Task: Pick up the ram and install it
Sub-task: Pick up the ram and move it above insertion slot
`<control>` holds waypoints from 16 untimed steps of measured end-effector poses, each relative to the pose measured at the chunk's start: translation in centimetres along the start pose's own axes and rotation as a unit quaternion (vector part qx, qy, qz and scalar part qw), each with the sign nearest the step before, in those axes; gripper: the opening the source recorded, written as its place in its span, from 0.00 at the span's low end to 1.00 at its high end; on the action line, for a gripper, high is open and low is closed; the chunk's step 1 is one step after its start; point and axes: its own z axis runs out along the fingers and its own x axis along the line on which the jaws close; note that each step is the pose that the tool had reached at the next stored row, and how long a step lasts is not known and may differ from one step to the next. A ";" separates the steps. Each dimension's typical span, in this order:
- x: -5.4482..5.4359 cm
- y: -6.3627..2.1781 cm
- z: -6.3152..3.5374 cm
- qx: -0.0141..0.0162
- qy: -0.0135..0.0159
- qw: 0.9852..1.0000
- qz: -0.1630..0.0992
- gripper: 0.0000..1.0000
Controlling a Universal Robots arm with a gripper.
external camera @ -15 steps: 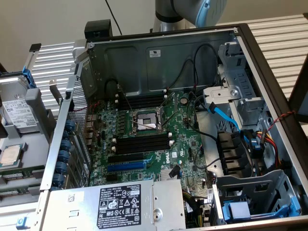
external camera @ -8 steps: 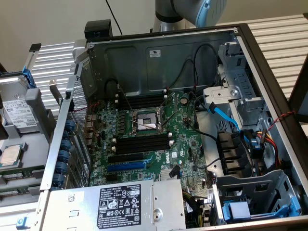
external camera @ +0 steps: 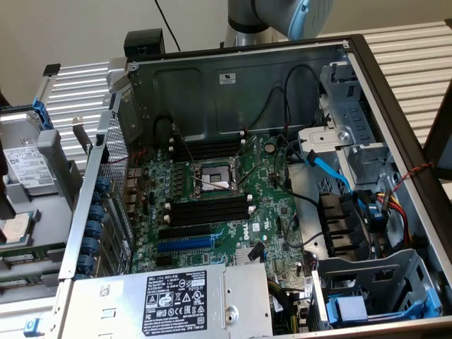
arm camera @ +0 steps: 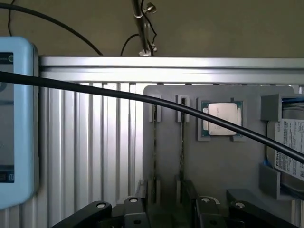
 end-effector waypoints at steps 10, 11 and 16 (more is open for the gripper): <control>0.1 -0.13 1.81 0.000 0.000 1.000 0.000 0.42; 0.1 -0.15 1.98 0.000 0.000 1.000 0.000 0.42; 0.3 -0.23 2.88 -0.001 0.000 1.000 0.001 0.42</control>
